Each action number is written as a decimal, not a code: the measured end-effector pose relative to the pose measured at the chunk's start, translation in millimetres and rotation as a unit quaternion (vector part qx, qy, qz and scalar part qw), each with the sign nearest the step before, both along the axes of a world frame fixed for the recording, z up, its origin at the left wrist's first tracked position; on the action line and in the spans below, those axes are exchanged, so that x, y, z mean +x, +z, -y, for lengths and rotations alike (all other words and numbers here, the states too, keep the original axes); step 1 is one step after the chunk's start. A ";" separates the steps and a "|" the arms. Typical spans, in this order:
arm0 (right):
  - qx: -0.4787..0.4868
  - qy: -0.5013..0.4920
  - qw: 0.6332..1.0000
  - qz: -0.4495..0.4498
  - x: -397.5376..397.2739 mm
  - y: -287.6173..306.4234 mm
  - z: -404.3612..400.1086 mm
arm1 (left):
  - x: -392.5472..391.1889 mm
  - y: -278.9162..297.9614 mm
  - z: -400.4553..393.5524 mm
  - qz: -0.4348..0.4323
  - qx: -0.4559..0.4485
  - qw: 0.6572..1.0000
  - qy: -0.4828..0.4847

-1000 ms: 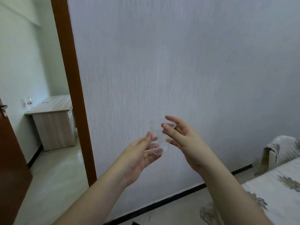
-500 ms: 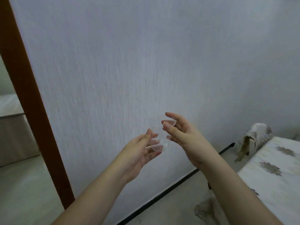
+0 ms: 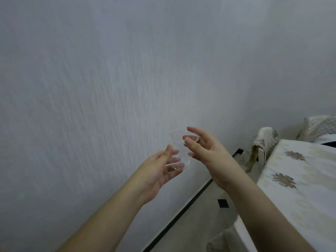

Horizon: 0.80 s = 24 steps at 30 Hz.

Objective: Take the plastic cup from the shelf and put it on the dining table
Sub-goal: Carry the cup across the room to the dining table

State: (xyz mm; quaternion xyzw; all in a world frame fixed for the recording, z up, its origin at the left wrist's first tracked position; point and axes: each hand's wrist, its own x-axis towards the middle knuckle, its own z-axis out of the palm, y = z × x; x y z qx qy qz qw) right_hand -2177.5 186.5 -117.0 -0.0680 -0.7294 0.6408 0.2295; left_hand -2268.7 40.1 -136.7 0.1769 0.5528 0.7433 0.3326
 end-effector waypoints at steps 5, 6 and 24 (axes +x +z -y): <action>0.001 -0.025 1.000 0.002 -25.8 3.4 -63.9 | -29.8 5.6 -64.9 0.006 -0.009 1.000 -0.027; 0.005 -0.027 1.000 0.003 -30.6 4.4 -74.8 | -35.4 6.7 -76.1 0.005 -0.009 1.000 -0.030; -0.002 -0.092 0.995 0.026 -119.0 -14.4 -193.4 | -142.1 -13.8 -210.7 0.024 -0.008 0.995 -0.095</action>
